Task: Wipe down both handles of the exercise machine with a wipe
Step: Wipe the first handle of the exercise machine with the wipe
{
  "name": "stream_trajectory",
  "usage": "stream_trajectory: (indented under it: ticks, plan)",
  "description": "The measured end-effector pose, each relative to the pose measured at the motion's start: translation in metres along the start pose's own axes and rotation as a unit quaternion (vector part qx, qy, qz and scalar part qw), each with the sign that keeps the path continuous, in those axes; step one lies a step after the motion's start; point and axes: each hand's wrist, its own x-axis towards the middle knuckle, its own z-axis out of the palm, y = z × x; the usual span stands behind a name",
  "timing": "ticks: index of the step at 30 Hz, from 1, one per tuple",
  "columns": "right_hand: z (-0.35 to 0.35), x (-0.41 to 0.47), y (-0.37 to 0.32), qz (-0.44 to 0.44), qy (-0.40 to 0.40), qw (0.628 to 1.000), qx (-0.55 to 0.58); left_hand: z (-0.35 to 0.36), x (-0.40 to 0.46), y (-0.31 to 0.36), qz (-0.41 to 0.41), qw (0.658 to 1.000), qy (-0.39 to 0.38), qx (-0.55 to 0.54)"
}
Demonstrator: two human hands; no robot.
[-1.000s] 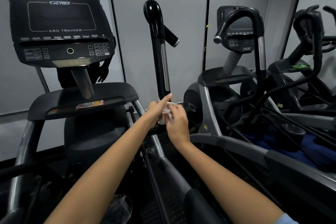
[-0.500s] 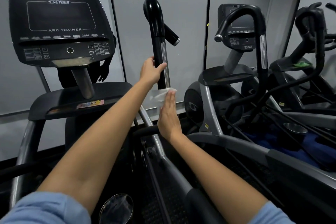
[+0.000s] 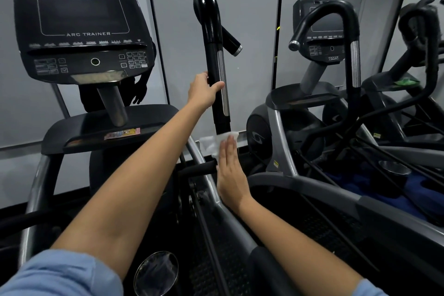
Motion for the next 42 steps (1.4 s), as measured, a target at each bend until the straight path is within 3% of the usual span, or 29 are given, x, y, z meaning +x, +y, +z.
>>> stream_trajectory:
  ticks: [3,9,15,23,31,34,38,42]
  plan:
    - [0.002,-0.006,0.0,0.002,-0.029,0.999,0.032,0.0,-0.001,0.001,0.004,1.0,0.0,0.005]
    - [-0.035,0.048,-0.017,0.097,-0.019,0.97,0.223,-0.001,-0.002,0.001,0.007,1.0,-0.003,0.007]
    - [-0.019,0.001,-0.023,0.19,-0.042,0.886,0.42,0.0,-0.002,0.0,0.011,1.0,-0.003,-0.002]
    - [-0.049,0.065,-0.003,0.206,0.009,0.918,0.339,0.0,-0.005,-0.002,0.014,1.0,0.001,-0.001]
    - [-0.038,0.039,0.007,0.245,-0.049,0.898,0.362,-0.001,-0.006,-0.002,0.022,1.0,-0.005,0.005]
    - [-0.051,0.053,0.005,0.235,-0.032,0.907,0.349,-0.001,-0.005,-0.002,0.025,1.0,-0.003,0.007]
    - [-0.049,0.052,0.0,0.242,-0.011,0.89,0.386,0.0,-0.007,-0.003,0.025,1.0,-0.001,0.0]
    - [-0.032,0.026,0.004,0.263,-0.051,0.889,0.372,-0.001,-0.007,-0.004,0.024,1.0,-0.004,0.0]
